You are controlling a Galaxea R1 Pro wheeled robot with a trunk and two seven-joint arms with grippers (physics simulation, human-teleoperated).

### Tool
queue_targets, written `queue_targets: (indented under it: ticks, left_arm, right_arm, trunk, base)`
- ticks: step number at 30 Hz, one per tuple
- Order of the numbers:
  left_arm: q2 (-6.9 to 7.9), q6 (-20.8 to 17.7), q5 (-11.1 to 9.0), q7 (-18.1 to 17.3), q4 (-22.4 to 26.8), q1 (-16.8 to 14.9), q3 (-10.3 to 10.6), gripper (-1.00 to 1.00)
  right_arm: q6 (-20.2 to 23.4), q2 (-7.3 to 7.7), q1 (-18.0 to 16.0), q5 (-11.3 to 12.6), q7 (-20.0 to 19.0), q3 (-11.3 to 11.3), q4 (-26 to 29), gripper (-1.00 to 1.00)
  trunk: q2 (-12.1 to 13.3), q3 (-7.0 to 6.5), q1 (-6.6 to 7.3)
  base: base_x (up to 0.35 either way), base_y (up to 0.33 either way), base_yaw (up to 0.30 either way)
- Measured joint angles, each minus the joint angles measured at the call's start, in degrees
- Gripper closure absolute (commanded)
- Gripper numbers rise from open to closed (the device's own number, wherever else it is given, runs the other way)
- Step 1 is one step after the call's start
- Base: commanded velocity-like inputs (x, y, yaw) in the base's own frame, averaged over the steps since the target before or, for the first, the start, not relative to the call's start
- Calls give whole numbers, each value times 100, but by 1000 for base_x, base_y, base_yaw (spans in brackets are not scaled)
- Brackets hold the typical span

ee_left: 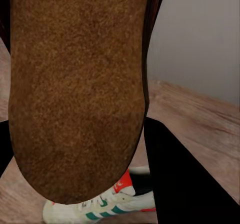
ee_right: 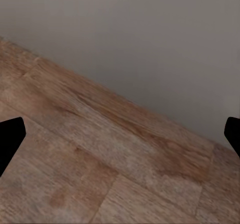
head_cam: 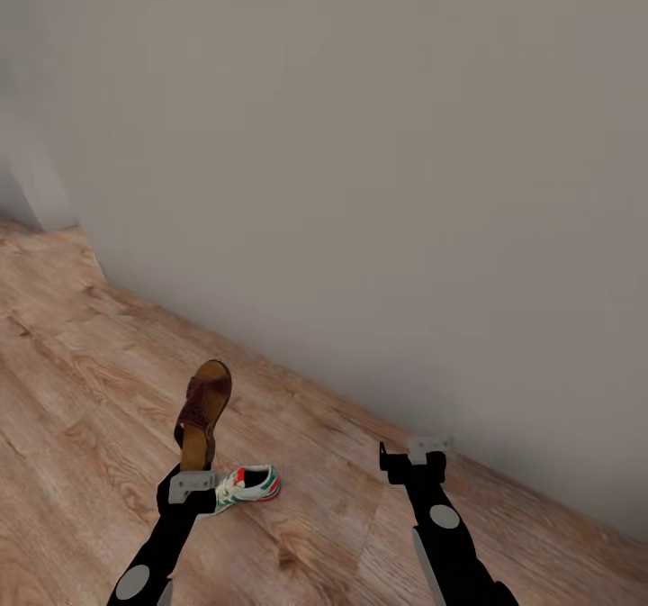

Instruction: Pick up the two gym shoes and the two sandals from the corridor floor and place them onto the hallstand (shoe rack) in the corridor, making sure they are on the rack and not on the floor. Arrange them so the two gym shoes are next to each other and the two sandals are next to each other.

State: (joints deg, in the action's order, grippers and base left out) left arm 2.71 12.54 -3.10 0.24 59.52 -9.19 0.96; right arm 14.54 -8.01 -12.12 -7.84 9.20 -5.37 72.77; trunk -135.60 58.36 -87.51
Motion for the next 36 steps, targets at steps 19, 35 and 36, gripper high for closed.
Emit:
queue_targets:
  ticks: [19, 35, 36]
  left_arm:
    - [-2, 2, 0, 0, 4, -1, 0, 100]
    - [-1, 1, 0, 0, 8, 0, -2, 100]
    - [-1, 1, 0, 0, 9, 0, -3, 100]
  right_arm:
    - [9, -1, 0, 0, 0, 0, 2, -100]
    - [9, 0, 0, 0, 0, 2, 1, -100]
    - [9, 0, 0, 0, 0, 1, 1, -100]
  trunk:
    - [0, 65, 1]
    - [0, 119, 0]
    - [0, 123, 0]
  base:
    - [56, -72, 279]
    - [98, -232, 279]
    - [17, -62, 279]
